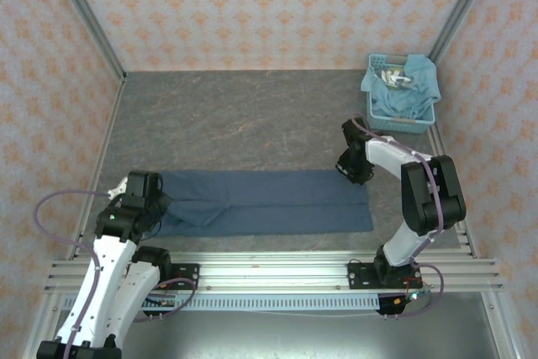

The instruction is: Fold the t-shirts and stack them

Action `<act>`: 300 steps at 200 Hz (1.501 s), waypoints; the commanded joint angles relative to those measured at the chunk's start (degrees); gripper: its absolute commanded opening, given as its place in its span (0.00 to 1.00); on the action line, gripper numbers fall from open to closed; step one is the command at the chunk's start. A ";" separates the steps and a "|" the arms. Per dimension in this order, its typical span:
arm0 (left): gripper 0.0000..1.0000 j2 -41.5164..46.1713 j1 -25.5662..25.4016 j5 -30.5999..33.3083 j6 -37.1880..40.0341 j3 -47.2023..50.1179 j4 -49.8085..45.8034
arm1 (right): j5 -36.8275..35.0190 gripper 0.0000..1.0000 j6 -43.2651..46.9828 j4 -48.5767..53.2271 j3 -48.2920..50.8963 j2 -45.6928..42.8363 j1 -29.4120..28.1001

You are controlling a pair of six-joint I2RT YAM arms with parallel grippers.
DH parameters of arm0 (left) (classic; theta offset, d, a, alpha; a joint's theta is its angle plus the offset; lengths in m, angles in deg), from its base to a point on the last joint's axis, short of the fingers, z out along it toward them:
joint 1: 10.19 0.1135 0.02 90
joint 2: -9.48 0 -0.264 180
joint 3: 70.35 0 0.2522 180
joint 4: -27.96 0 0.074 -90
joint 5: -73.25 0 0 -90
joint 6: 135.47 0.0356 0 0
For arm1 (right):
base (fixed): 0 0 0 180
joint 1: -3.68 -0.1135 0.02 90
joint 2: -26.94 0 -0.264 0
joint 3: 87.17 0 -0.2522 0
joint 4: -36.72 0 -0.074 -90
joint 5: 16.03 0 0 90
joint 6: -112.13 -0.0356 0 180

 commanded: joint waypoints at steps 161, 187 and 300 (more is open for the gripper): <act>0.42 -32.62 2.64 12.66 -4.94 -7.88 1.19 | -1.19 0.27 2.11 6.47 2.74 -17.63 -2.50; 0.52 -32.13 2.70 10.97 -2.59 -12.29 -2.62 | -0.71 0.27 2.30 7.63 3.94 -20.92 -3.81; 0.23 -34.10 -12.18 -11.33 -18.83 -3.84 8.58 | 9.54 0.21 12.55 3.66 5.41 -10.37 -3.79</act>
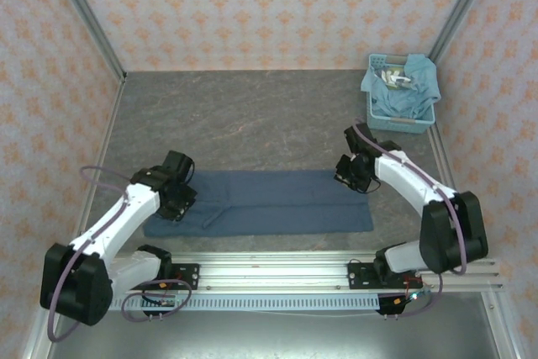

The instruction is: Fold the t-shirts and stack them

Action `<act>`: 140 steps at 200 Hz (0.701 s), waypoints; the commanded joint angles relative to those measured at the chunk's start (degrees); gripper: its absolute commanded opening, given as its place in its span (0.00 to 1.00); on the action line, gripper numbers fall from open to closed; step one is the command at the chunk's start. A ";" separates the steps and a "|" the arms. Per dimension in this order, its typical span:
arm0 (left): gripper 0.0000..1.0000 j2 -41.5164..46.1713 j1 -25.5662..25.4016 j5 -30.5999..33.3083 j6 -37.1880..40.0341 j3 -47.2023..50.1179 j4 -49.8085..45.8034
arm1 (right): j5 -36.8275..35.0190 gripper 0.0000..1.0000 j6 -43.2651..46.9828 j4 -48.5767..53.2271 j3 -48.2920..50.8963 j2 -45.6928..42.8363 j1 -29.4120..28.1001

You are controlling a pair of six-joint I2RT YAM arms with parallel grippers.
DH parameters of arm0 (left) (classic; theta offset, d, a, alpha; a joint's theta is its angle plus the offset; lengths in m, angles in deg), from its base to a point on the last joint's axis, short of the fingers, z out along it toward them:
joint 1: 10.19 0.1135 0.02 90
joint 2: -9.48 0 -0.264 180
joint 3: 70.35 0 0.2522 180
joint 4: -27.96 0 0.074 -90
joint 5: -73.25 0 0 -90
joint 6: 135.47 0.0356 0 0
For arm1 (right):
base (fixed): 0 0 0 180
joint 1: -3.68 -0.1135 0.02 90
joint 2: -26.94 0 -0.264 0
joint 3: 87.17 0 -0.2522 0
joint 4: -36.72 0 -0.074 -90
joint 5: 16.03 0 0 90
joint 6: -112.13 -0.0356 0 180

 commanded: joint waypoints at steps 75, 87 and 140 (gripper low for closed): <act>0.16 -31.45 0.77 1.53 3.21 -13.85 9.23 | -3.93 0.20 -0.06 2.31 -0.78 12.13 3.64; 0.16 -37.70 2.04 1.82 6.66 -20.97 8.61 | -4.17 0.20 -1.84 3.12 0.18 11.59 3.67; 0.20 -69.23 3.39 -0.15 19.37 -67.76 2.24 | -1.66 0.21 -17.44 0.83 9.06 4.17 -4.04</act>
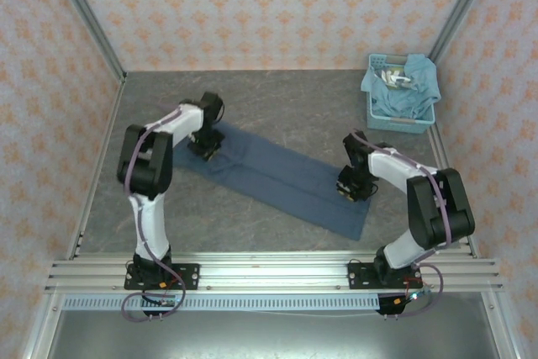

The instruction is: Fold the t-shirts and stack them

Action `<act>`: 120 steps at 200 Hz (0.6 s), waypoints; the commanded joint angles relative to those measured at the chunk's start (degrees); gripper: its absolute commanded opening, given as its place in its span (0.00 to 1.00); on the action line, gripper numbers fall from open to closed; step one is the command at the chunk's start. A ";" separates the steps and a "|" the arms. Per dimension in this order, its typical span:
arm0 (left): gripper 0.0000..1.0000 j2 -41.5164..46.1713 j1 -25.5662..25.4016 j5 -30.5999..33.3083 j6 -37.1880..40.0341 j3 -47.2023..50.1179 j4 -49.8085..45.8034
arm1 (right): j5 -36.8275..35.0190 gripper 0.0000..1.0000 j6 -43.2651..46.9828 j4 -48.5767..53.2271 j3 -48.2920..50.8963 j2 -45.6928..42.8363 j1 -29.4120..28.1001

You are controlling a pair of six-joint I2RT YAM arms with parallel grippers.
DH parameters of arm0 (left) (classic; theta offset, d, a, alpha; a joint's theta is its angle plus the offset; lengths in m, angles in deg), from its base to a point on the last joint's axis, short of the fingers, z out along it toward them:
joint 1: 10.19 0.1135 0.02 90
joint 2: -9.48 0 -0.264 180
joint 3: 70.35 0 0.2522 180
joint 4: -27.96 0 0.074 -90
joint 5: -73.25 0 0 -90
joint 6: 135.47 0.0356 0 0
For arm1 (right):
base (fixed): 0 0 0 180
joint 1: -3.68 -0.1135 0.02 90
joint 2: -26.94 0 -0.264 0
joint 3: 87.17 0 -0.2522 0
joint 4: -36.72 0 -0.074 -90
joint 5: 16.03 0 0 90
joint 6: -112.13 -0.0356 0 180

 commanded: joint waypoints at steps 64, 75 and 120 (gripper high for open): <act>0.26 -44.30 -3.77 -11.84 2.36 -67.86 3.44 | 2.04 0.27 -49.73 -15.22 13.17 -10.51 -21.05; 0.27 -44.89 -3.89 -12.72 -0.10 -67.47 7.68 | 3.02 0.28 -53.46 -16.00 12.76 -9.63 -21.72; 0.50 -36.05 -3.78 -10.26 2.33 -67.24 8.87 | 0.28 0.36 -53.88 -11.72 7.78 -13.34 -22.04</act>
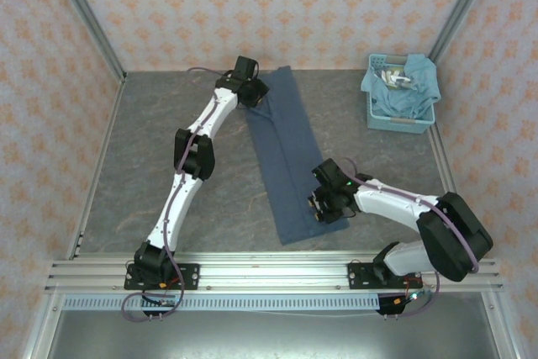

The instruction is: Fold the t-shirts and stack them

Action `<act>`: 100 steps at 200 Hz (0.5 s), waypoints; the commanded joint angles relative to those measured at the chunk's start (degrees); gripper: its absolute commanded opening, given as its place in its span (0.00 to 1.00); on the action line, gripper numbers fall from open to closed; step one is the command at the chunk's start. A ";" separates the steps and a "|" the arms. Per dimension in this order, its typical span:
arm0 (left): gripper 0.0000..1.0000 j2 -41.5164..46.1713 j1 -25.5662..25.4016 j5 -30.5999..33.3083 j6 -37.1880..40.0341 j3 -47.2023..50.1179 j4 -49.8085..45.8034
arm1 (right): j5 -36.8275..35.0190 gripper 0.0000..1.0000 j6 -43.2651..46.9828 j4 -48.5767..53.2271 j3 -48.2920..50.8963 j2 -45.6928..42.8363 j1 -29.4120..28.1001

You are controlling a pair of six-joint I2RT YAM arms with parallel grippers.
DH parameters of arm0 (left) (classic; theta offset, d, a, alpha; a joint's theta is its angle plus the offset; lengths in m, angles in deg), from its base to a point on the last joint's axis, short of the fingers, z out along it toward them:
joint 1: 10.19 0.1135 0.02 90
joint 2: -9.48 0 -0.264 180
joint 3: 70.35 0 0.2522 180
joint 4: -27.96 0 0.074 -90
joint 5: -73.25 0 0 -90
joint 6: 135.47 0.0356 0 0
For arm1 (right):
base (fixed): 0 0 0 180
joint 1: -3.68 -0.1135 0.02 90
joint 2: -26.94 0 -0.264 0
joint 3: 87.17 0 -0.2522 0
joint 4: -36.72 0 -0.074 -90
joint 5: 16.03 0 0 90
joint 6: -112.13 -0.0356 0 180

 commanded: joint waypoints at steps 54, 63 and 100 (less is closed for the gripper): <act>0.56 32.31 -1.83 3.65 7.81 22.09 -8.75 | -8.78 0.41 21.50 21.76 -14.58 -8.82 6.77; 0.54 37.96 -2.75 2.21 7.66 31.01 -8.50 | -8.42 0.42 26.96 22.08 -14.82 -10.88 9.06; 0.47 60.76 -10.00 -3.77 6.73 69.55 -6.89 | 0.03 0.45 48.29 26.68 -15.99 -12.49 18.61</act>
